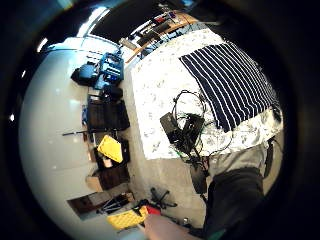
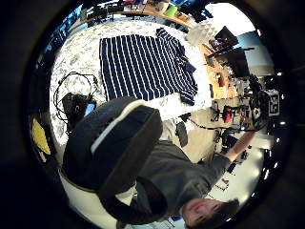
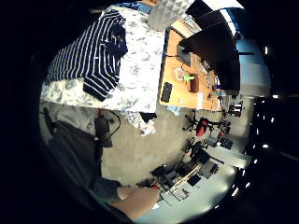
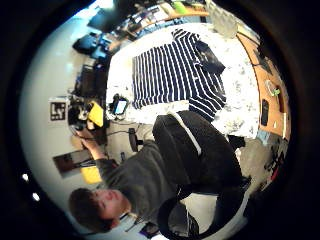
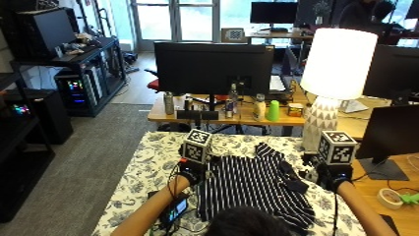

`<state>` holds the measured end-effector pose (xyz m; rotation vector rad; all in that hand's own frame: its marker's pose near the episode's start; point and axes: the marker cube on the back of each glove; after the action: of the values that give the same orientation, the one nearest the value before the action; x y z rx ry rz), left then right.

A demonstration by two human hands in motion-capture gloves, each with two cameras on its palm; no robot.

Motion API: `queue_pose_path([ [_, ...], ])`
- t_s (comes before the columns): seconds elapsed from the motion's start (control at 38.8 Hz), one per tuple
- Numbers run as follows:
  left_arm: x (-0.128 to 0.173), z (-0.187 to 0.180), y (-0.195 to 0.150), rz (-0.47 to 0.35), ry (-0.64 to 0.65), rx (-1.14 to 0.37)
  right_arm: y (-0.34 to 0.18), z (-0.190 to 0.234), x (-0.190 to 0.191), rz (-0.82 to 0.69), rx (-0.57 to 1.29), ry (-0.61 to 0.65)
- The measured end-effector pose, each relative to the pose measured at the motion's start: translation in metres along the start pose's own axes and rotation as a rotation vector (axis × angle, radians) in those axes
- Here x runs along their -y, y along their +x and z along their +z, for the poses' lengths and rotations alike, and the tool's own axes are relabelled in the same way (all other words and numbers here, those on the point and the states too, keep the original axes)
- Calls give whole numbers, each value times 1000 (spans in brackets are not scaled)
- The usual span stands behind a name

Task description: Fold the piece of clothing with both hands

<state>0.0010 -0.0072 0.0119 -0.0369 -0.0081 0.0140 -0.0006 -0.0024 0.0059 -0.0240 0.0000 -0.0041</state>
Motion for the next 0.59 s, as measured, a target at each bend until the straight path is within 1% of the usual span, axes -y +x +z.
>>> queue_pose_path([
  [0.1,9,16,4,14,-24,13,1,12,6,-1,0,-40],
  [0.21,21,46,13,50,-51,43,6,38,20,-17,-9,-104],
  [0.28,25,73,23,89,-100,46,6,61,28,-38,-13,-150],
  [0.36,40,113,29,134,-175,32,10,93,41,-44,-17,-198],
  [0.49,48,166,47,187,-292,-33,14,154,59,-58,-25,-288],
  [0.54,54,188,51,196,-331,-34,16,181,67,-53,-34,-329],
  [0.59,57,205,54,181,-379,-15,19,204,72,-11,-51,-404],
])
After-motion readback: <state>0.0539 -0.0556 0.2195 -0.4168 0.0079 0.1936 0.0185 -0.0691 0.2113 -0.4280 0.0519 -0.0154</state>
